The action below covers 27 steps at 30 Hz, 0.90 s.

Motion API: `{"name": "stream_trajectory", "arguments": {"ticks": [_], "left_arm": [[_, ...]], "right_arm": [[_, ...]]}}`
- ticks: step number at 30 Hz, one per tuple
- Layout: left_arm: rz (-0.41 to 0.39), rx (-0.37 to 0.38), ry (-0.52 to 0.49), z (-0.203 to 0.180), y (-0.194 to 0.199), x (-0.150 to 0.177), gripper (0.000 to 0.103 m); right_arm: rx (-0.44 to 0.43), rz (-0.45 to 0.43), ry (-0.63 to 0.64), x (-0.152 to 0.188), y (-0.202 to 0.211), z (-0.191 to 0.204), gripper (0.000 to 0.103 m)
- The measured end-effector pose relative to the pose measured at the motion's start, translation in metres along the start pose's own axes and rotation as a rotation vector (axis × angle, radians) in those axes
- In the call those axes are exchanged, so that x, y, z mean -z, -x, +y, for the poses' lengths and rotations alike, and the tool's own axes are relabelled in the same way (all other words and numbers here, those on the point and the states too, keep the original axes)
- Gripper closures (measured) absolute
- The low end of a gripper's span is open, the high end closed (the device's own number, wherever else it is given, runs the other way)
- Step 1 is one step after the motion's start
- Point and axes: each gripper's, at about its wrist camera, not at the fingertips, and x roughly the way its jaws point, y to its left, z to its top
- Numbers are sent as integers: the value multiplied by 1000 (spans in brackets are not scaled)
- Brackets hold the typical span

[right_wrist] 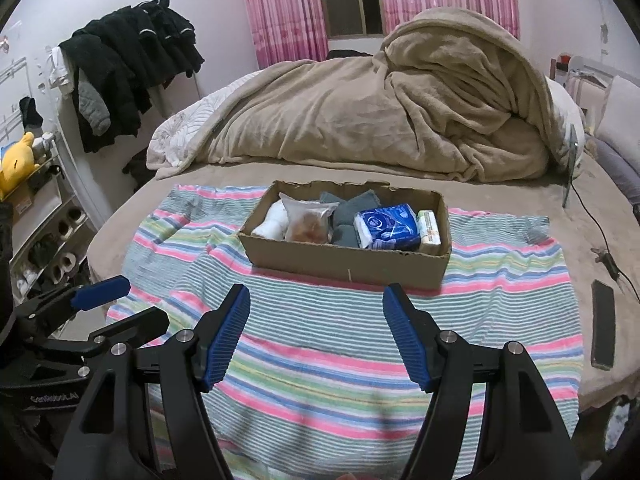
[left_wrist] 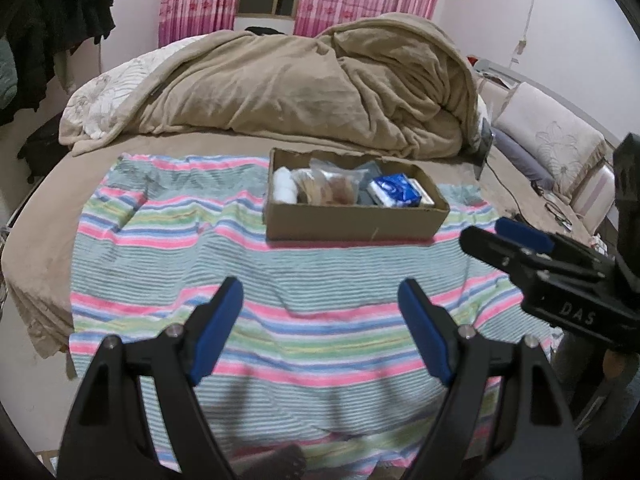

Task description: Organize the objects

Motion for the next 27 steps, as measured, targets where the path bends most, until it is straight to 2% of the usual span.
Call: {"name": "stream_trajectory", "arguments": {"ticks": [2, 5, 8, 18, 27], "left_arm": [[-3, -11, -2, 0, 3, 3, 18], [-6, -24, -5, -2, 8, 8, 12], [-12, -27, -18, -7, 13, 11, 8], [-74, -26, -52, -11, 26, 15, 7], [-108, -28, -20, 1, 27, 18, 5]], "right_arm": [[14, -10, 8, 4, 6, 2, 30], [20, -22, 12, 8, 13, 3, 23], [24, -30, 10, 12, 18, 3, 23], [27, -52, -9, 16, 24, -3, 23], [27, -63, -4, 21, 26, -2, 23]]}}
